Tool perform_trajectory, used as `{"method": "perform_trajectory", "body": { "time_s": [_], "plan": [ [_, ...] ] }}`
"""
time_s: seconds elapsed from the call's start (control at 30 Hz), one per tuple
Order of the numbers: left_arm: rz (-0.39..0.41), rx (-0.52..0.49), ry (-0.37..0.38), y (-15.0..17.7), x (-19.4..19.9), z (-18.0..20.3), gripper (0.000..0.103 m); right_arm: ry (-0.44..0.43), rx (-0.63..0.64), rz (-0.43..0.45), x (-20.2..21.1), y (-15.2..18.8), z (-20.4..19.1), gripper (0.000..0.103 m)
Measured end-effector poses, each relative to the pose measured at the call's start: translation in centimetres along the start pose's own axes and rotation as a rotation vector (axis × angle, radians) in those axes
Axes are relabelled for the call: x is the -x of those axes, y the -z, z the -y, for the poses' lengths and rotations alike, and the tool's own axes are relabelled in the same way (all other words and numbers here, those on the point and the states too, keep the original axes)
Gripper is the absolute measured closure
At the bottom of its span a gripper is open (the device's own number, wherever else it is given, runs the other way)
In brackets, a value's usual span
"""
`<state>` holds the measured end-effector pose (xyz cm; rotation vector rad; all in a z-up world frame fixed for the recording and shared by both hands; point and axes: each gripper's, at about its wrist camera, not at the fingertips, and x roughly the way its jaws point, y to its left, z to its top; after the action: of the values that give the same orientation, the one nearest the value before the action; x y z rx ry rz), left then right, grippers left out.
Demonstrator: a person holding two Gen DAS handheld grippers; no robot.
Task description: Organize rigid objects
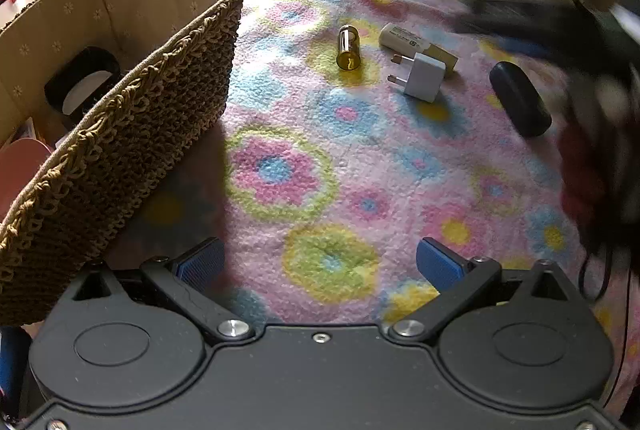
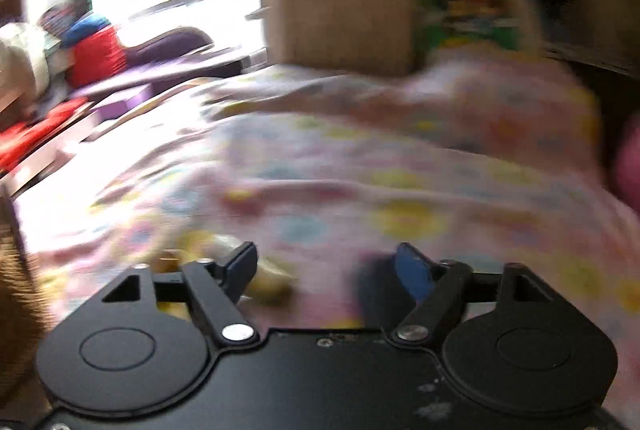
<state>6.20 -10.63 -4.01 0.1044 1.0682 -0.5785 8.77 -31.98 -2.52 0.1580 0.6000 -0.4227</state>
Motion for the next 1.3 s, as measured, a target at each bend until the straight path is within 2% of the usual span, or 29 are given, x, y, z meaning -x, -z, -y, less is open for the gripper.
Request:
{"method": "perform_trajectory", "body": {
  "time_s": [0.03,0.07,0.1,0.2,0.27,0.37,0.47,0.57,0.73,0.8,0.83,0.87,0.93,1.0,1.07,1.2,1.23,1.3],
  "plan": [
    [0.003,0.003,0.003,0.0,0.1,-0.1,0.004,-0.070,0.025,-0.043,-1.1,-0.9,-1.0,0.072],
    [0.005,0.010,0.007,0.0,0.1,-0.2,0.004,-0.113,0.040,-0.069,-2.1,-1.5,-1.9,0.076],
    [0.007,0.023,0.015,-0.1,0.1,-0.4,0.004,-0.136,0.062,-0.095,-3.2,-2.1,-3.1,0.076],
    [0.008,0.068,0.038,-0.3,0.1,-1.1,0.004,-0.079,0.148,-0.137,-6.6,-3.2,-6.5,0.076],
    [0.008,0.102,0.049,-0.3,0.2,-1.8,0.004,-0.062,0.182,-0.209,-9.0,-3.5,-7.6,0.085],
    [0.011,0.143,0.076,-0.4,0.3,-2.8,0.004,0.026,0.290,-0.294,-10.9,-2.3,-8.0,0.090],
    [0.015,0.172,0.113,-0.3,0.3,-3.5,0.004,0.021,0.362,-0.288,-8.8,-0.9,-6.8,0.091],
    [0.009,0.173,0.128,-0.1,0.4,-3.6,0.004,0.011,0.362,-0.302,-6.1,0.3,-4.6,0.092],
    [0.018,0.074,0.056,-0.2,0.6,-1.9,0.004,-0.010,0.275,-0.306,-1.8,2.0,-0.1,0.092],
    [0.032,0.023,0.039,-0.8,0.5,-0.7,0.004,-0.035,0.239,-0.303,-1.4,2.1,1.5,0.089],
    [0.032,-0.002,0.037,-1.3,0.3,-0.2,0.004,-0.056,0.213,-0.278,-0.6,2.3,2.2,0.083],
    [0.035,-0.021,0.032,-2.1,0.0,0.5,0.004,-0.081,0.175,-0.228,0.3,2.3,3.0,0.068],
    [0.061,-0.050,0.015,-4.1,-0.4,1.8,0.004,-0.083,0.092,-0.134,1.8,2.3,4.6,0.049],
    [0.102,-0.042,0.006,-6.5,-1.0,2.6,0.004,-0.053,0.010,-0.049,2.6,2.2,6.0,0.048],
    [0.105,0.025,0.031,-8.7,-2.1,2.5,0.004,0.005,-0.033,-0.005,2.7,2.0,7.1,0.045],
    [0.063,0.174,0.073,-12.2,-6.0,2.0,0.004,0.077,-0.053,-0.028,0.5,2.2,8.7,0.044],
    [0.050,0.174,0.064,-12.6,-7.0,2.3,0.004,0.098,-0.052,-0.037,0.0,2.4,8.8,0.044],
    [0.033,0.143,-0.003,-13.1,-8.9,3.1,0.004,0.140,-0.046,-0.050,-1.5,3.0,9.6,0.044]
  ]
}}
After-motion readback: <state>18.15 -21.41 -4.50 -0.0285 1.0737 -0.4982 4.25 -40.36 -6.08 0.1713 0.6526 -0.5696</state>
